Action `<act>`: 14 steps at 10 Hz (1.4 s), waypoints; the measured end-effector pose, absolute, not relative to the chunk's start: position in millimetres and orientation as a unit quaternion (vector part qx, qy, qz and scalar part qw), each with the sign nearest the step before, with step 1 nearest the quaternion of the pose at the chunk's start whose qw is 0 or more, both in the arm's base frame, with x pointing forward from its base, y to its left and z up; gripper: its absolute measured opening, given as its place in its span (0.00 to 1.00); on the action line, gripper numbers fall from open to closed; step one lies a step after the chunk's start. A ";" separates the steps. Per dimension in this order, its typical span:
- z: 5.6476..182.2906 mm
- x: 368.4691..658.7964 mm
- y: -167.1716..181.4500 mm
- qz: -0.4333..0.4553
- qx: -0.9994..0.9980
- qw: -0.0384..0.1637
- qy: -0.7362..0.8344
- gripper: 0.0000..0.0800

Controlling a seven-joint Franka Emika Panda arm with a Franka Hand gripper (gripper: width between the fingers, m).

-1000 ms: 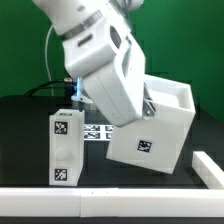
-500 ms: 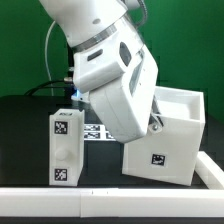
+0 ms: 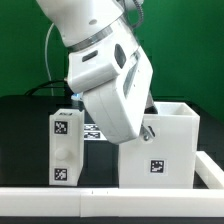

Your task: Assemble drawer

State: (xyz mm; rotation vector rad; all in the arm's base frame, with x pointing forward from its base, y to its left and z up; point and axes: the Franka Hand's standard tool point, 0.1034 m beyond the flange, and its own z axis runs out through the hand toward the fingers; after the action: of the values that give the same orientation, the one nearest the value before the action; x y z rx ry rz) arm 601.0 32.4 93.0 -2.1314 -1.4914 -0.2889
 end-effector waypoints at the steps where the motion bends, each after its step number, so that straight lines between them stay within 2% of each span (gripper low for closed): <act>1: 92.4 600.2 30.0 -0.103 -0.786 0.257 -0.552 0.78; 3: 92.6 599.4 26.1 -0.096 -0.788 0.253 -0.553 0.81; 4: 102.7 604.6 23.8 -0.096 -0.799 0.235 -0.546 0.81; 5: 121.0 604.9 26.2 -0.100 -0.808 0.213 -0.540 0.81; 7: 145.8 593.6 42.5 -0.102 -0.824 0.190 -0.524 0.81; 8: 150.7 594.4 47.8 -0.115 -0.830 0.168 -0.520 0.81; 12: 145.9 591.5 39.8 -0.110 -0.833 0.168 -0.515 0.81; 14: 159.5 587.8 15.4 -0.127 -0.873 0.137 -0.451 0.81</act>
Offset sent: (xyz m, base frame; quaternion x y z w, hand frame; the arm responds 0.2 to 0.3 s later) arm -0.0094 -0.0056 0.0469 -0.0859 -0.0382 0.0151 0.9955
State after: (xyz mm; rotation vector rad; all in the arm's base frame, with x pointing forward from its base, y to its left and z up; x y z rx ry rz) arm 587.8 15.4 159.5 -2.5261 -1.3037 -0.3675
